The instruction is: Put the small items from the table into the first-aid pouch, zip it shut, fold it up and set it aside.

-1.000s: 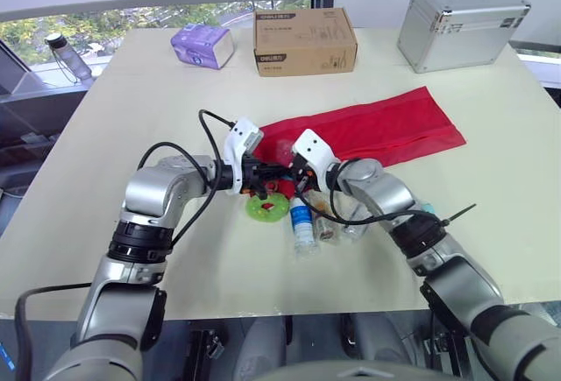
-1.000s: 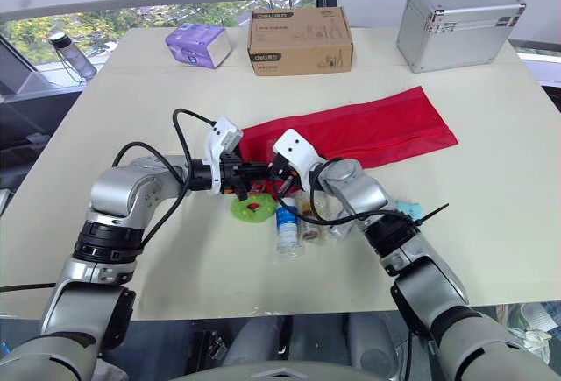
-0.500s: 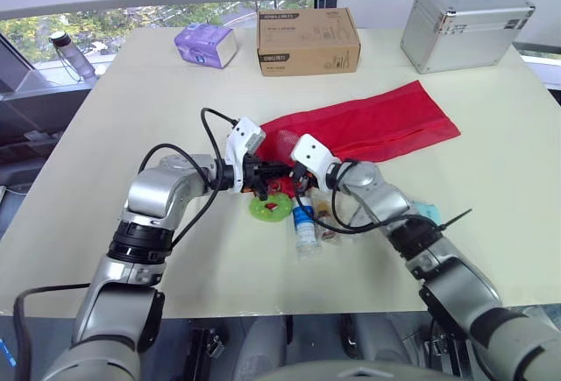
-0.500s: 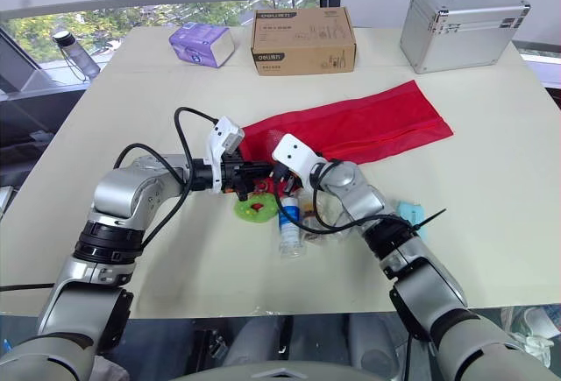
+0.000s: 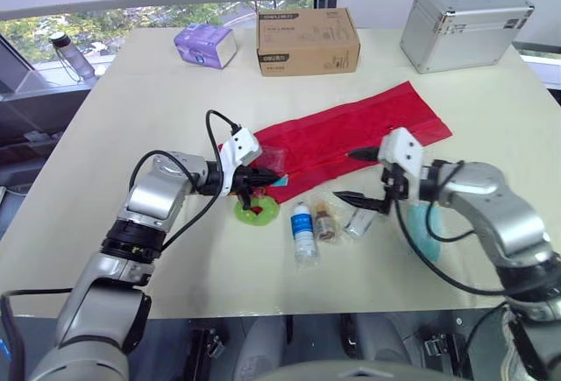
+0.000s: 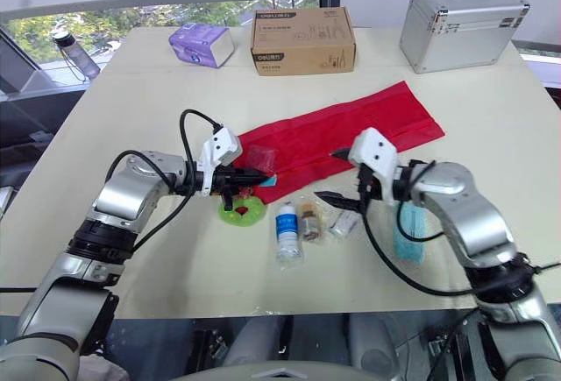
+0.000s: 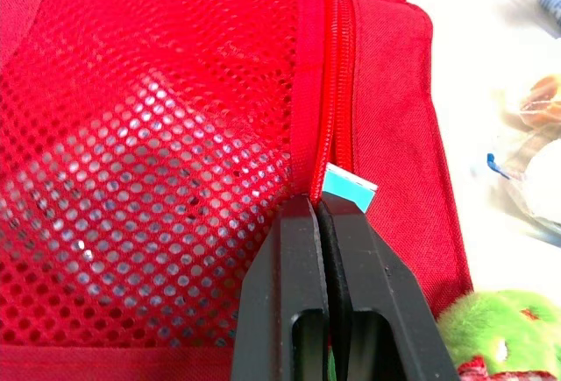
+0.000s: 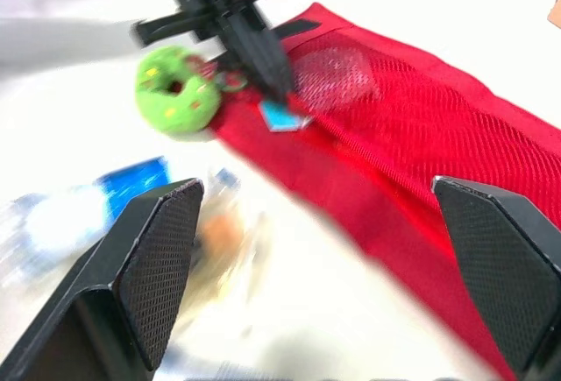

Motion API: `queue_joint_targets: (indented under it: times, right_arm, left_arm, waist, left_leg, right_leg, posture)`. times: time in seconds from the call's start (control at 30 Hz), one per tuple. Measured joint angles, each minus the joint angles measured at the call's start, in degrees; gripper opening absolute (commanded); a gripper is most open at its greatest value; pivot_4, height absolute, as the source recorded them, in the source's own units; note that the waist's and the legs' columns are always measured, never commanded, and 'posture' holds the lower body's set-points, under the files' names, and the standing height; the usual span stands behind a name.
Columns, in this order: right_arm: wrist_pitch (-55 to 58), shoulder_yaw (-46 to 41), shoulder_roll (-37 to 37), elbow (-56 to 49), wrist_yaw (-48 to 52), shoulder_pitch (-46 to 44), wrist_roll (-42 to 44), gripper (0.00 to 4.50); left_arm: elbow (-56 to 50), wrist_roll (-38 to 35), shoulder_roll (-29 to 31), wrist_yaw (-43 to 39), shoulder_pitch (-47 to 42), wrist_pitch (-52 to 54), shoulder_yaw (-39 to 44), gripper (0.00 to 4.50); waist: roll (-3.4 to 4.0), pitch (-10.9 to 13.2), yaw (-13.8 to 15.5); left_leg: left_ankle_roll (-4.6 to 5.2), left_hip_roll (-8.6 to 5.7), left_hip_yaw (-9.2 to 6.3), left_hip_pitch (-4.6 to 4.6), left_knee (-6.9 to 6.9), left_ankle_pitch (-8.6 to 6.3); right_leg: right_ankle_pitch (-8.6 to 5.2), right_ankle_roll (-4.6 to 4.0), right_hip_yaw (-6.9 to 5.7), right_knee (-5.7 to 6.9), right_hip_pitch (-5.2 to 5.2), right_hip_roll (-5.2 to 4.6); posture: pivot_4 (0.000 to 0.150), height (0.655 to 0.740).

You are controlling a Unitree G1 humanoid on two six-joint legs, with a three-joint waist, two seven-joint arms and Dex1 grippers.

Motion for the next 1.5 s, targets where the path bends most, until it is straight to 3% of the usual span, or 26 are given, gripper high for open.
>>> queue_joint_targets:
  times: [0.33, 0.53, 0.6, 0.67, 0.7, 0.87, 0.97, 1.1, 1.5]
  right_arm:
    - [0.8, -15.8, -4.1, -9.5, -0.1, 13.4, 11.5, 4.44]
    - [1.2, -14.0, -5.0, -10.1, -2.4, 12.2, 11.9, 4.44]
    - [3.0, -6.4, -1.1, -8.4, -4.7, 6.6, 10.4, 3.58]
    - [5.8, 5.8, 7.9, -1.5, -9.4, -1.7, 6.4, 2.43]
    - [6.1, 6.8, 8.4, -1.0, -9.7, -2.0, 6.3, 2.2]
    - [7.2, 13.9, 17.9, 11.1, -14.0, -10.0, 1.4, 0.01]
    - [5.6, 16.9, 23.5, 21.0, -15.4, -15.2, -2.2, 0.01]
    - [3.3, 17.7, 24.4, 27.6, -14.9, -16.8, -5.1, 0.01]
    - [-5.0, 19.6, 28.5, 38.3, -18.5, -18.5, -14.7, 0.01]
  left_arm:
    - [9.3, 2.7, 3.0, -6.8, -0.3, -17.4, 2.3, 0.0]
    - [16.8, 3.3, 2.6, -8.7, -3.3, -19.4, 3.8, 0.0]
    - [16.3, 1.6, 1.7, -9.5, -3.2, -16.2, 4.9, 0.0]
    - [12.3, -0.6, -1.0, -9.7, -3.5, -11.4, 5.3, 0.0]
    - [11.7, -0.8, -1.4, -9.7, -3.5, -11.2, 5.3, 0.0]
    - [6.7, -2.3, -2.9, -8.0, -2.5, -5.2, 5.7, 0.0]
    - [2.5, -3.6, -5.4, -6.0, -1.6, -1.2, 5.7, 0.0]
    - [0.0, -4.4, -5.9, -3.4, -0.6, 2.5, 6.0, 0.0]
    - [-5.1, -6.5, -6.4, -2.1, 2.0, 5.9, 6.0, 0.0]
  waist:
    - [-0.02, 0.0, 0.0]
    - [-0.03, 0.0, 0.0]
    - [-0.11, 0.0, -0.4]
    - [-0.1, 0.0, -0.4]
    - [-0.09, 0.0, -0.1]
    - [-0.11, 0.0, 0.0]
    - [-0.11, 0.0, 0.0]
    - [-0.11, 0.0, -0.1]
    - [-0.1, 0.0, -0.4]
  left_leg:
    - [0.01, 0.02, 0.04, 0.01, 0.0, 0.0]
    - [0.01, 0.02, 0.03, 0.01, 0.02, 0.0]
    - [0.01, 0.07, 0.01, 0.04, 0.03, 0.0]
    - [0.0, 0.08, -0.02, 0.04, 0.03, 0.0]
    - [-0.01, 0.07, -0.07, -0.03, 0.03, 0.01]
    - [-0.24, -0.01, -0.06, -0.07, 0.05, 0.14]
    - [-0.25, 0.0, -0.09, -0.06, 0.04, 0.15]
    - [-0.25, 0.0, -0.08, -0.05, 0.04, 0.15]
    - [-0.26, 0.02, -0.07, 0.01, 0.0, 0.15]
  right_leg:
    - [0.0, 0.0, 0.01, 0.0, 0.01, 0.01]
    - [0.0, 0.01, -0.01, 0.01, 0.03, 0.01]
    - [0.0, 0.01, -0.03, 0.02, 0.04, 0.05]
    - [0.0, -0.01, -0.04, 0.09, 0.04, 0.07]
    - [-0.01, -0.01, -0.08, 0.06, 0.0, 0.06]
    - [0.0, 0.0, -0.09, 0.0, 0.0, -0.01]
    - [0.0, 0.0, -0.11, 0.03, 0.0, -0.01]
    - [0.0, 0.0, -0.11, 0.04, -0.01, 0.0]
    - [0.0, -0.01, -0.09, 0.07, -0.03, 0.02]
  posture:
    - [0.15, 0.74]
    - [0.15, 0.74]
    - [0.15, 0.74]
    - [0.15, 0.74]
    - [0.15, 0.74]
    - [0.15, 0.74]
    - [0.15, 0.74]
    - [0.15, 0.74]
    - [0.15, 0.74]
